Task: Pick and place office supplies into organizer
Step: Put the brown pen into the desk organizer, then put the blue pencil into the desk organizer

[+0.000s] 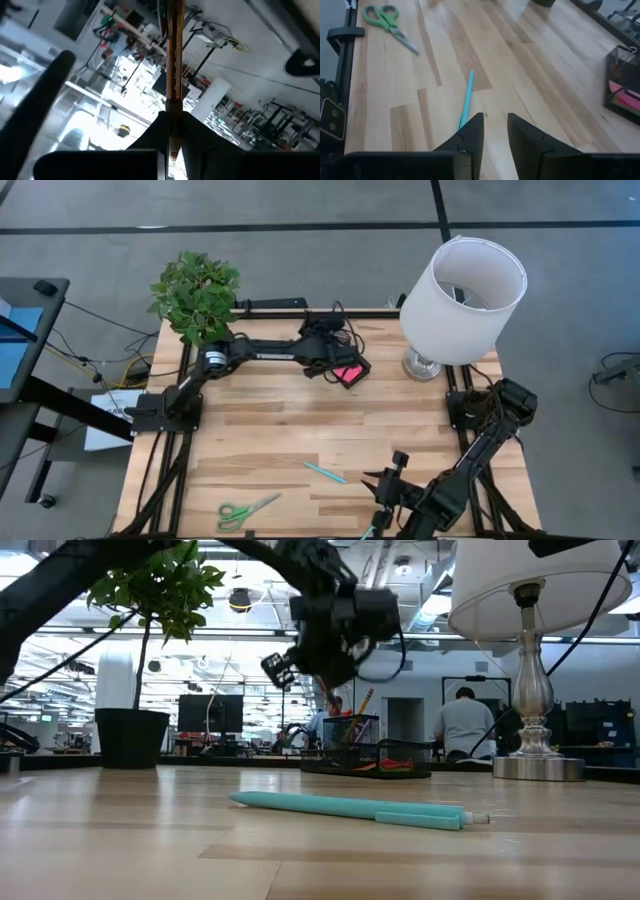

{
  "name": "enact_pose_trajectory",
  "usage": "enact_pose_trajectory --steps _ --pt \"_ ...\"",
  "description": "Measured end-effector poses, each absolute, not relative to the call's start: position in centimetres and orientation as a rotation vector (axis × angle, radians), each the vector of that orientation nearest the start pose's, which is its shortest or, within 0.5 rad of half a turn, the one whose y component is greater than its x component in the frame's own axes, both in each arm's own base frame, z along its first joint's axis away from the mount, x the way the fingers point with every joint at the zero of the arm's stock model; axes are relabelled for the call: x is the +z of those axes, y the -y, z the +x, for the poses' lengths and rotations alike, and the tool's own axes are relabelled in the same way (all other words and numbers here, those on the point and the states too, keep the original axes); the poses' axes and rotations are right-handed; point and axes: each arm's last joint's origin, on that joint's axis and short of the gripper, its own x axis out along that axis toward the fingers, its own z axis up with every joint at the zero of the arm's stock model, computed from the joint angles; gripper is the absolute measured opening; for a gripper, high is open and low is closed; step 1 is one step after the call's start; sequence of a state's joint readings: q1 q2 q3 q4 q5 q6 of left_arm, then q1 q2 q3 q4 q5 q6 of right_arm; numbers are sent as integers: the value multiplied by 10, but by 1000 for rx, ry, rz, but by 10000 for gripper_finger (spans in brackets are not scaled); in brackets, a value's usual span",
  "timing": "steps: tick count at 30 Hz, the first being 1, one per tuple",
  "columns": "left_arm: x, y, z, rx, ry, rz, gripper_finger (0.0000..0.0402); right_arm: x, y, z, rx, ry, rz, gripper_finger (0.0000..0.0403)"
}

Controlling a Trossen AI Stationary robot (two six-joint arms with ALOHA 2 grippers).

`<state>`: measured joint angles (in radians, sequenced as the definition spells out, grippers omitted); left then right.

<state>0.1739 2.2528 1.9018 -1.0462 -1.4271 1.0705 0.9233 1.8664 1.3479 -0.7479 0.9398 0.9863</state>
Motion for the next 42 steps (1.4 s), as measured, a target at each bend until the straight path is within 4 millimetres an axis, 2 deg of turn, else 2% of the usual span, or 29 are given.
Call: enact_pose_trajectory --steps 4,11,15,21,27,35,39,42 --pt "189 -106 443 525 -1983 1620 11 206 -280 235 -342 -631 -83 79" --pt "183 -110 449 537 -1897 1515 20 206 -283 231 -330 -630 -88 79" --pt "184 -110 454 567 -1848 1489 54 206 -282 231 -331 -630 -88 79" --pt "181 -109 455 487 -1822 1450 111 206 -282 231 -331 -629 -88 79" --pt "184 -105 455 557 -1839 1498 139 206 -282 231 -332 -628 -89 79" --pt "187 -96 456 689 -1857 1576 143 206 -282 231 -332 -628 -89 79" --pt "189 -87 457 803 -1774 1534 143 205 -281 228 -345 -625 -121 79" --pt "199 -79 455 882 -1686 1478 143 206 -283 221 -356 -607 -158 79"
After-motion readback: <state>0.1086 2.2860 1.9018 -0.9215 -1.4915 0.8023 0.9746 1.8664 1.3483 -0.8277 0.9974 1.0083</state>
